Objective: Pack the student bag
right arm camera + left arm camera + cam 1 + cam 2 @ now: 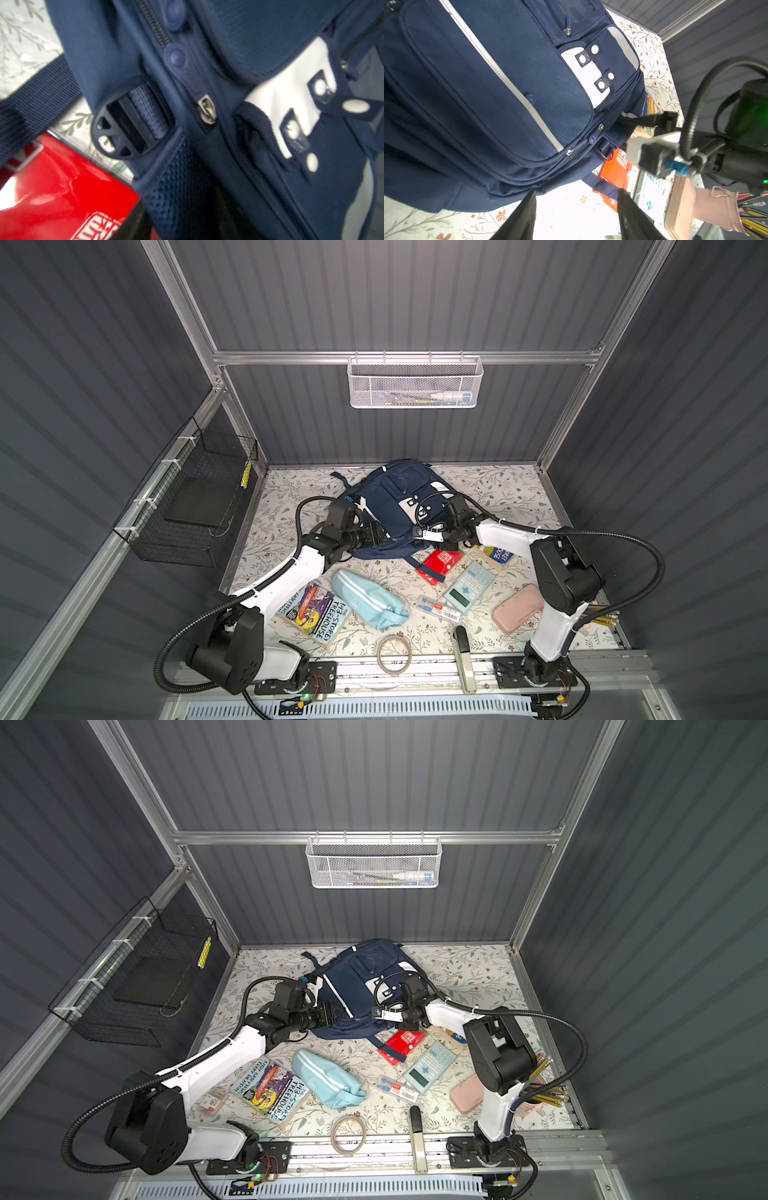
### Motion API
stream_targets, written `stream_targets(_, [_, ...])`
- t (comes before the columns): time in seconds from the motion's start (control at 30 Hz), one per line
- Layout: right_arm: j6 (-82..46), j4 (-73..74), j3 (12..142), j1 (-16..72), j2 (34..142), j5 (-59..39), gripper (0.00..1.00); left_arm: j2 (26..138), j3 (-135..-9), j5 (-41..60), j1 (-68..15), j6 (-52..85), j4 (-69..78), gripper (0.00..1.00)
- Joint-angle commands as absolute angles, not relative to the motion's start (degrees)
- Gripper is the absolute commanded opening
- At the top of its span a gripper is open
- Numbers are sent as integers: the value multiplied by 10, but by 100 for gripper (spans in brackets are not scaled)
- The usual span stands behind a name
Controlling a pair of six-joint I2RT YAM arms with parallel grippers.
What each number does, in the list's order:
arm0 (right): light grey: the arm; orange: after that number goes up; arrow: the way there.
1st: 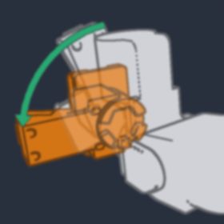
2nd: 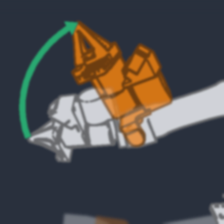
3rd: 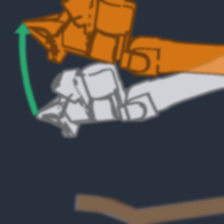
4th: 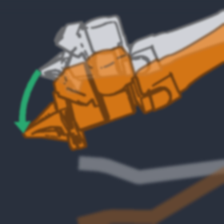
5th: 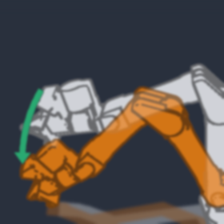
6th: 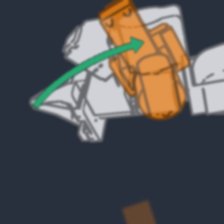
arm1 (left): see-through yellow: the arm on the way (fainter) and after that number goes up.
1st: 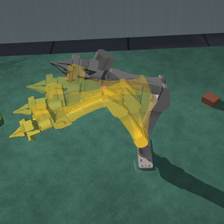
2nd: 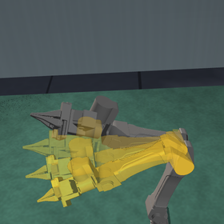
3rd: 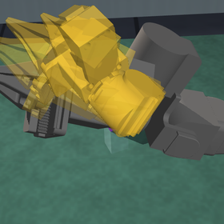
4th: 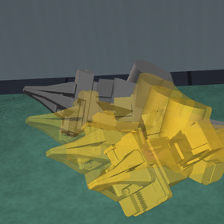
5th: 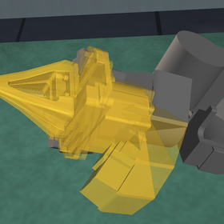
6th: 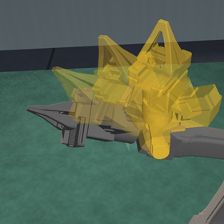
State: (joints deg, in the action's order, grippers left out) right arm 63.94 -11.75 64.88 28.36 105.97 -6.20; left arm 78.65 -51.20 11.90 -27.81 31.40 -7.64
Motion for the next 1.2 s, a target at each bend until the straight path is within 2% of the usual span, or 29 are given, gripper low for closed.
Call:
stream_targets(0.0, [646,-119,673,288,1063,-57,0,777,-502,133,-279,323,-67,61])
stream_targets(0.2, [577,-218,743,267,1014,-212,0,758,-503,129,-291,289,-55,58])
stream_targets(0.33, [542,-301,812,267,1018,-259,0,780,-511,66,-388,275,-22,56])
stream_targets(0.4, [525,-319,834,264,1019,-285,0,792,-506,7,-438,259,7,52])
stream_targets(0.47, [507,-315,838,256,1018,-308,0,801,-477,1,-446,276,73,52])
stream_targets(0.63, [506,-312,827,250,1005,-332,0,872,-505,-39,-449,260,91,53])
stream_targets(0.8, [488,-319,830,242,998,-391,0,914,-524,-139,-463,251,107,57])
stream_targets(0.93, [487,-325,830,241,998,-410,0,936,-521,-130,-466,241,182,57])
stream_targets(1.03, [489,-331,829,240,1002,-399,0,945,-535,-112,-473,241,185,58])
stream_targets(1.17, [493,-337,823,241,1002,-391,0,965,-553,-165,-477,257,157,60])
